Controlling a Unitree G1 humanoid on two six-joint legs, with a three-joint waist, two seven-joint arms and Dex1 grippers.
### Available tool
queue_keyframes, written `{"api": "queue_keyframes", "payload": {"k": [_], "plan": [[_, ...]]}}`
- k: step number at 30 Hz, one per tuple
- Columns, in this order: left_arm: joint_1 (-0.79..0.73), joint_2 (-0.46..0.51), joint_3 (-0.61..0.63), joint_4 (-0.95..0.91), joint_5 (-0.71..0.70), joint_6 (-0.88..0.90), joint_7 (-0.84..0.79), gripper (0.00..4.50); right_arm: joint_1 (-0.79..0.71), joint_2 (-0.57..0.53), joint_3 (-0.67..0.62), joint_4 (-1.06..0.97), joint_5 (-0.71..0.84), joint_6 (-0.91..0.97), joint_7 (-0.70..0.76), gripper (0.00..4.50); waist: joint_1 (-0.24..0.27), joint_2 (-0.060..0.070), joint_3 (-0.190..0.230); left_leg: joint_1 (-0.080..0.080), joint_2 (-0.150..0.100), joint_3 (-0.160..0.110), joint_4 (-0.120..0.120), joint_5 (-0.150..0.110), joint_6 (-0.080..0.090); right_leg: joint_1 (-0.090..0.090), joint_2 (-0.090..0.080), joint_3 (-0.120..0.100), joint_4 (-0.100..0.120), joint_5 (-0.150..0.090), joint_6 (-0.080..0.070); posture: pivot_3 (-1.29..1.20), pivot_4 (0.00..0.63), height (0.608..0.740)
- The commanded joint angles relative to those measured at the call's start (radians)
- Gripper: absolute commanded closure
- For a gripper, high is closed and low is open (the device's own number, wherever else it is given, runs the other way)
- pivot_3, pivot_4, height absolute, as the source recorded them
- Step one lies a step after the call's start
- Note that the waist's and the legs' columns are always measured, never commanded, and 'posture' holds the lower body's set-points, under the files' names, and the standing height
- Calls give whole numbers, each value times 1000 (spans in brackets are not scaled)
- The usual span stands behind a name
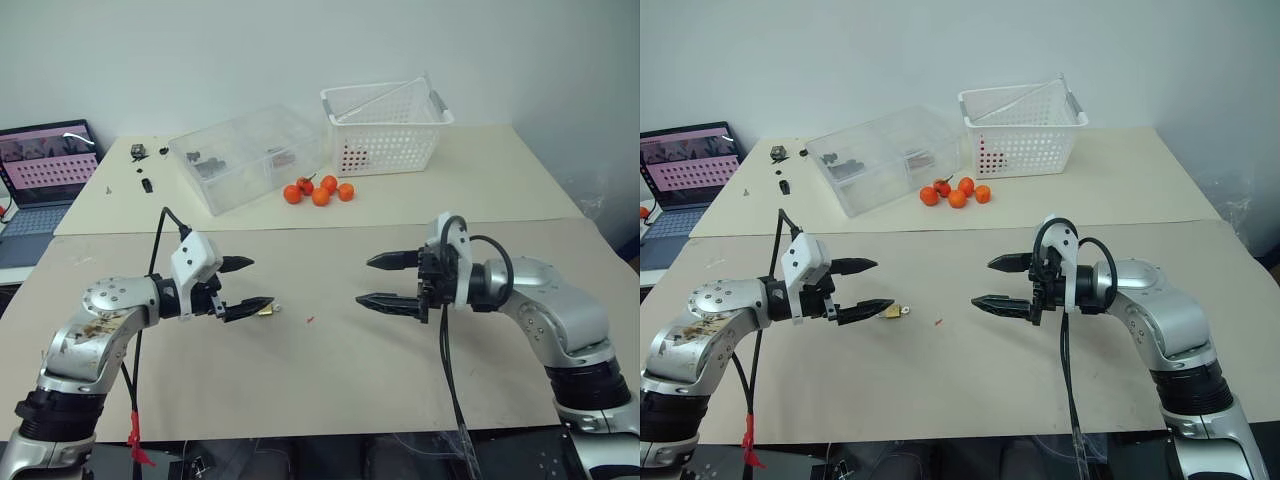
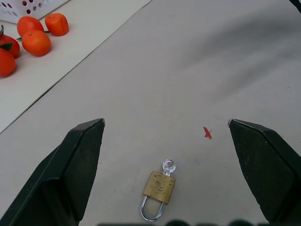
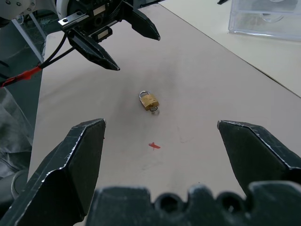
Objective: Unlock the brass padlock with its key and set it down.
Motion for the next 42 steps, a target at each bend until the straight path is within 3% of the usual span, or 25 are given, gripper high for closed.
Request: {"api": "queue_keyframes", "payload": {"k": [1,6,15,26,42], "plan": [[-54,45,0,66,20,-49,-58,10,-36,-30,-27,-40,26,14,20,0,0,0,0,0,0,0,0,0,0,0,0,0,0,0,0,0,150,740],[-173,112,-69,346,121,-224,-213,10,-159,-56,3,-28,40,53,65,0,-4,0,0,0,1,2,0,0,0,-3,2,0,1,1,-2,0,150,740],[-380,-26,-201,674,239,-438,-330,10,-190,-66,23,-13,24,55,70,0,3,-1,-1,-6,4,5,3,0,0,-7,5,0,1,2,-2,0,150,740],[-360,-141,-267,832,335,-629,-338,10,-99,-114,-42,-109,56,104,-4,0,-2,-1,-2,-5,6,5,4,-1,2,-7,7,1,2,2,-2,0,150,740],[-368,-122,-247,903,362,-673,-343,10,-133,-112,-36,-92,57,116,-16,0,-4,-2,-2,-4,8,5,4,-2,4,-6,9,1,2,2,-2,0,150,740]]}}
